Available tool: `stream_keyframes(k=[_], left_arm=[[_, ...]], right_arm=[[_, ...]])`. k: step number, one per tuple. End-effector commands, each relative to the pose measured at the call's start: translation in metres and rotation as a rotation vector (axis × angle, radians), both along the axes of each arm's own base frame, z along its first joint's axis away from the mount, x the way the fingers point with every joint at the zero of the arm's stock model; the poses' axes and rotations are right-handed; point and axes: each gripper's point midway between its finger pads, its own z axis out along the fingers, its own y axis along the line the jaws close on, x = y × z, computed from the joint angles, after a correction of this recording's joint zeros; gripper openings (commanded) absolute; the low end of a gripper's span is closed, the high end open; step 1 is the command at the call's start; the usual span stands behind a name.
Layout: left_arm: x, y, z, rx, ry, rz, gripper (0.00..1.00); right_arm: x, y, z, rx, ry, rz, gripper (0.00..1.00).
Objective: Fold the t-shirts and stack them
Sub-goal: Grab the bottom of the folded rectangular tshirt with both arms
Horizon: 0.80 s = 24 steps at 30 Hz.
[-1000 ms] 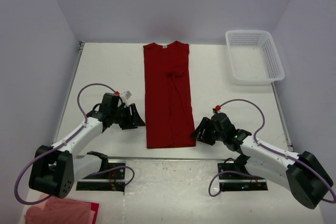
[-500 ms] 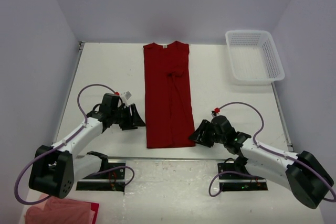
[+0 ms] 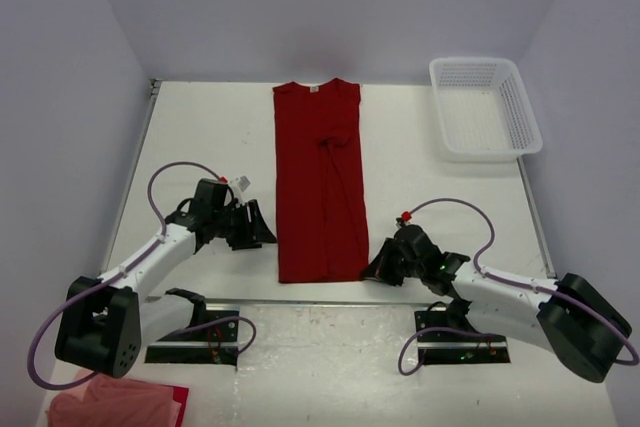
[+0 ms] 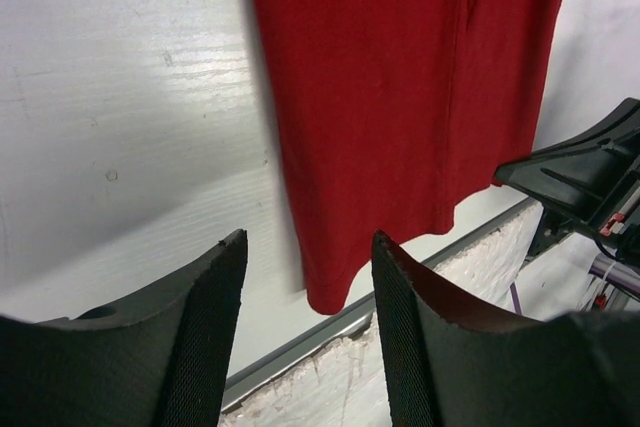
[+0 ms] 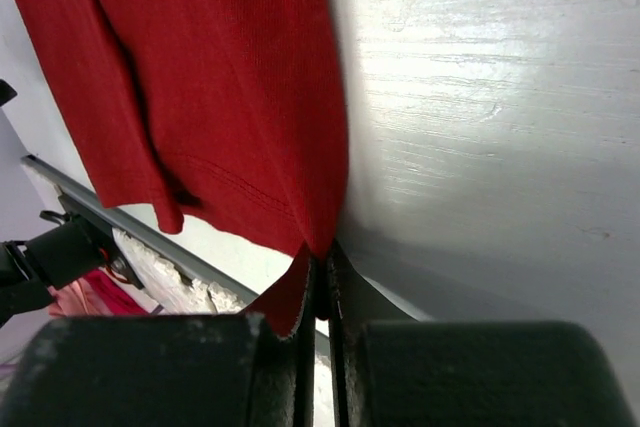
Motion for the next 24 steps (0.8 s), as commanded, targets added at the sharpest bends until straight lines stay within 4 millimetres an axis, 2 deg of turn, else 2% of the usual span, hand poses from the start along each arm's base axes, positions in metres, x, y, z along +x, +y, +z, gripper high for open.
stream_keyframes(k=[1, 7, 12, 16, 24], left_arm=[[-0.014, 0.0, -0.006, 0.001, 0.055, -0.01, 0.54], [-0.032, -0.007, -0.003, -0.028, 0.076, -0.001, 0.59], [-0.045, 0.002, -0.019, 0.044, 0.106, 0.038, 0.61], [-0.054, 0.0, -0.03, 0.062, 0.148, 0.058, 0.6], [-0.065, -0.022, -0.043, 0.088, 0.172, 0.028, 0.55]], right_arm=[[-0.009, -0.019, -0.022, -0.119, 0.049, -0.023, 0.0], [-0.007, -0.018, -0.022, -0.123, 0.046, -0.026, 0.0], [-0.008, -0.018, -0.024, -0.121, 0.047, -0.027, 0.0], [-0.008, -0.017, -0.024, -0.117, 0.052, -0.025, 0.0], [-0.007, -0.018, -0.021, -0.112, 0.042, -0.029, 0.0]])
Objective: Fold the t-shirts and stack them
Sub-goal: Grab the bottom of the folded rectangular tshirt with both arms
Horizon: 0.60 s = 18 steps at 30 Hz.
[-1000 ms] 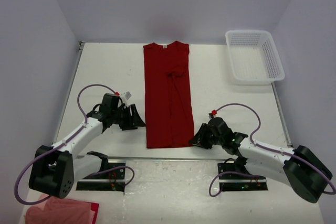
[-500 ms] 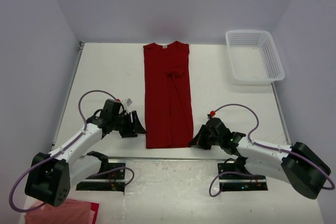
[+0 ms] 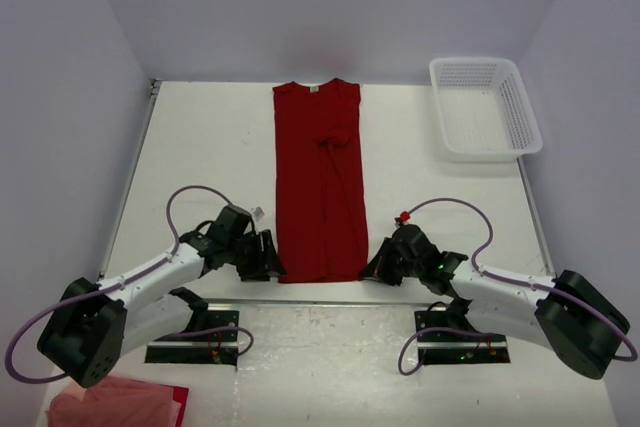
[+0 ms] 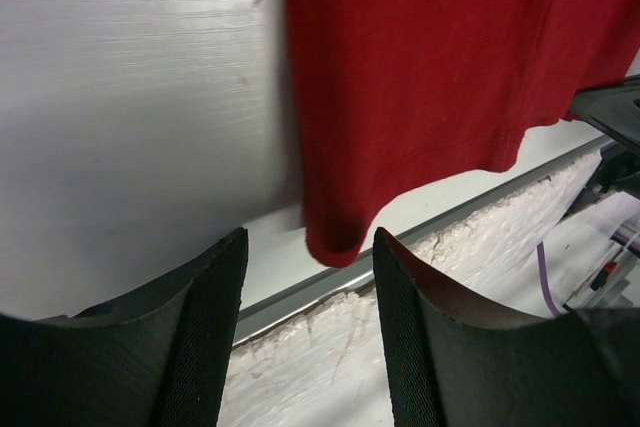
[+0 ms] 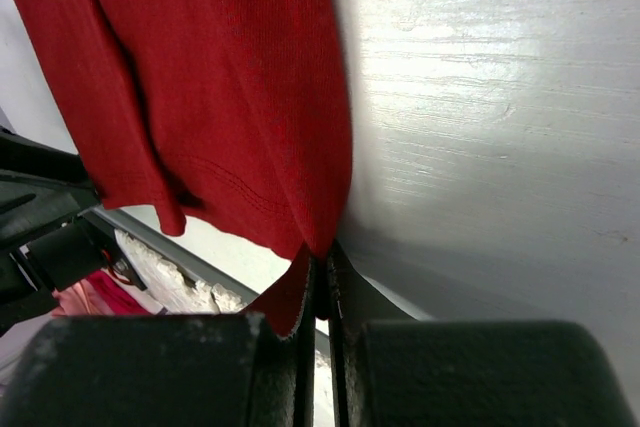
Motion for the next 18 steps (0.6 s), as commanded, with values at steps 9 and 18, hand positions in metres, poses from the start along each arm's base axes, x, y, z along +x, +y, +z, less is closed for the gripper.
stream_keyframes(k=[9, 18], left_arm=[[0.01, -0.011, -0.009, 0.015, 0.0, 0.047, 0.53], [0.005, -0.008, -0.017, 0.026, 0.014, 0.046, 0.33]], right_arm=[[-0.008, -0.024, -0.02, -0.117, 0.03, -0.032, 0.0], [-0.009, -0.025, -0.021, -0.117, 0.032, -0.035, 0.0]])
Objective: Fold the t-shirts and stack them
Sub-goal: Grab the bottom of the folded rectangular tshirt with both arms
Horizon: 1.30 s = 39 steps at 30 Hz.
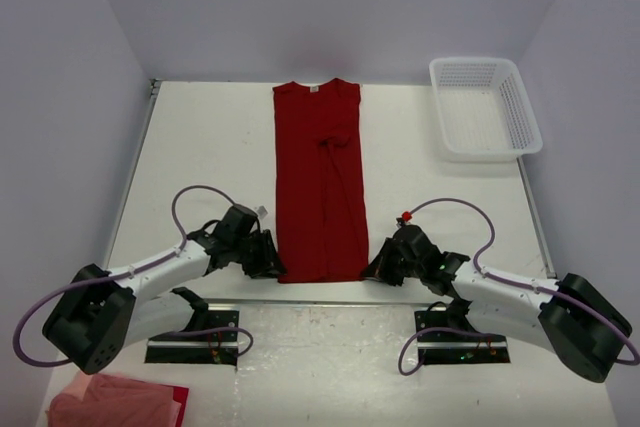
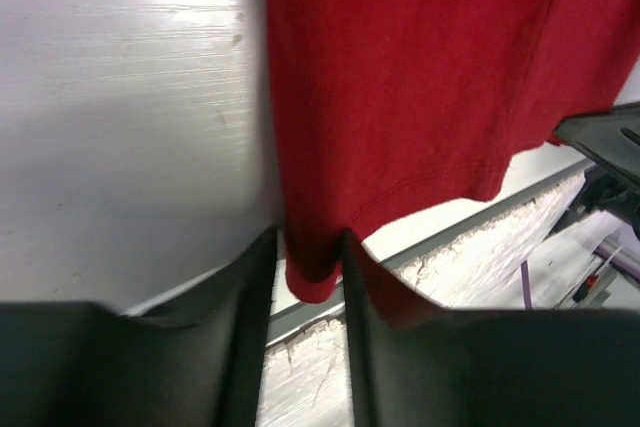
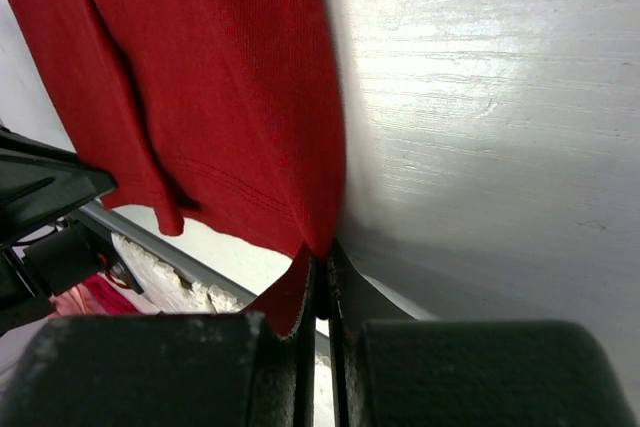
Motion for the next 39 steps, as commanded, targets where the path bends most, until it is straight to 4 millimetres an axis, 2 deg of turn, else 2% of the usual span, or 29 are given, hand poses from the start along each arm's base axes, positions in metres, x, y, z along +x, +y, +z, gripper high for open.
stream_keyframes(k=[1, 2, 4, 10, 17, 31, 39], left_arm=[[-0.003, 0.008, -0.013, 0.05, 0.002, 0.012, 0.26], [-0.004, 0.007, -0.014, 0.043, 0.013, 0.007, 0.13], [-0.005, 0.005, -0.016, 0.03, 0.016, 0.005, 0.0], [-0.01, 0.008, -0.017, 0.025, 0.014, 0.014, 0.0], [-0.018, 0.018, -0.015, 0.056, 0.028, 0.028, 0.0], [-0.022, 0.02, -0.013, 0.056, 0.027, 0.023, 0.0], [-0.015, 0.018, -0.005, 0.047, -0.027, -0.004, 0.0]], right_arm=[[-0.009, -0.021, -0.022, -0.108, 0.041, -0.027, 0.0], [-0.009, -0.022, -0.023, -0.11, 0.039, -0.026, 0.0], [-0.009, -0.022, -0.023, -0.116, 0.039, -0.026, 0.0], [-0.01, -0.024, -0.024, -0.14, 0.043, -0.015, 0.0], [-0.009, -0.036, -0.021, -0.215, 0.018, -0.026, 0.0], [-0.01, -0.034, -0.011, -0.249, -0.002, 0.0, 0.0], [-0.01, -0.03, -0.006, -0.273, -0.029, 0.036, 0.0]])
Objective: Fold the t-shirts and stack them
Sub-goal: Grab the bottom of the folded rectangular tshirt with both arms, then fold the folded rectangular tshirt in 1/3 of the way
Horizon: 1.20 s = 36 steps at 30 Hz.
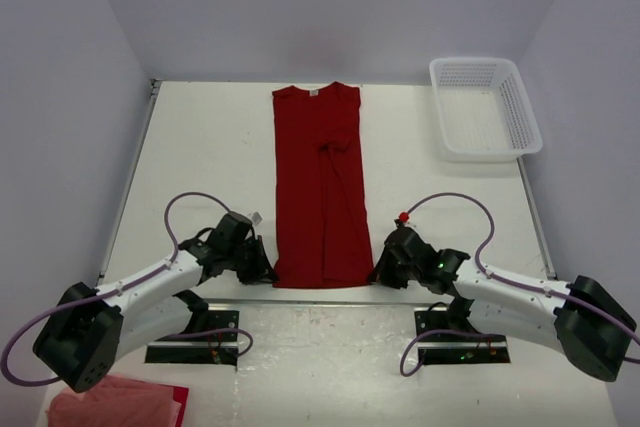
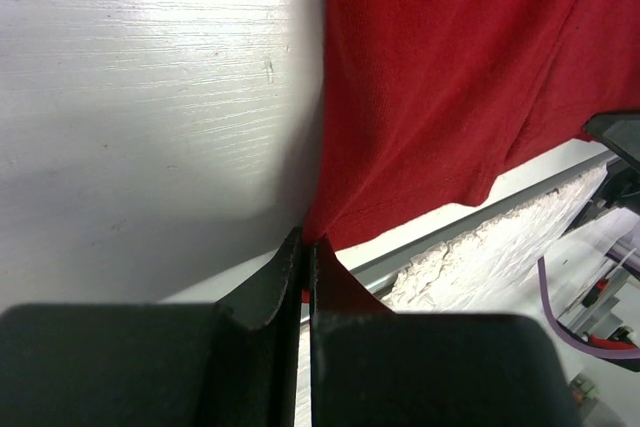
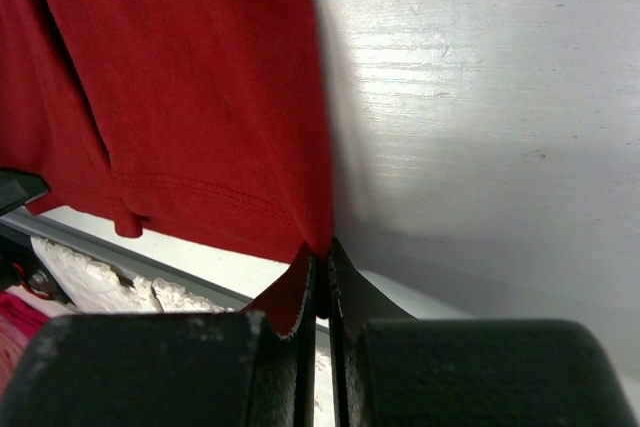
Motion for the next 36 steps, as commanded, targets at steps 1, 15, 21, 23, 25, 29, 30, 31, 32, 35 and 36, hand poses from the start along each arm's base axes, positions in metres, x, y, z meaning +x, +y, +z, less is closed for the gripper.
stream_keyframes(k=[1, 15, 21, 23, 25, 29, 30, 31, 32, 35, 36], left_arm=[[0.002, 0.006, 0.002, 0.033, -0.048, -0.029, 0.0], [0.059, -0.018, 0.064, 0.026, -0.25, -0.093, 0.0], [0.131, -0.043, 0.111, 0.03, -0.314, -0.069, 0.0], [0.158, -0.035, 0.104, 0.038, -0.287, -0.022, 0.0], [0.189, -0.027, 0.112, 0.031, -0.295, 0.02, 0.0], [0.237, -0.024, 0.094, 0.069, -0.248, 0.031, 0.0], [0.251, -0.025, 0.101, 0.067, -0.259, 0.028, 0.0], [0.259, -0.023, 0.096, 0.071, -0.246, 0.033, 0.0], [0.265, -0.025, 0.08, 0.08, -0.205, 0.029, 0.0], [0.285, -0.032, 0.069, 0.069, -0.181, 0.029, 0.0], [0.295, -0.036, 0.074, 0.06, -0.196, 0.034, 0.0]], right_arm=[[0.001, -0.014, -0.006, -0.103, -0.019, 0.013, 0.0], [0.049, 0.008, 0.069, -0.223, -0.222, 0.121, 0.0], [0.116, 0.029, 0.116, -0.26, -0.292, 0.167, 0.0], [0.147, 0.031, 0.123, -0.255, -0.284, 0.157, 0.0], [0.166, 0.032, 0.114, -0.276, -0.252, 0.193, 0.0], [0.221, 0.029, 0.122, -0.288, -0.231, 0.192, 0.0], [0.229, 0.029, 0.121, -0.288, -0.229, 0.208, 0.0], [0.238, 0.026, 0.118, -0.275, -0.216, 0.203, 0.0], [0.251, 0.031, 0.113, -0.261, -0.204, 0.213, 0.0], [0.277, 0.029, 0.102, -0.262, -0.177, 0.223, 0.0], [0.281, 0.031, 0.1, -0.243, -0.169, 0.245, 0.0]])
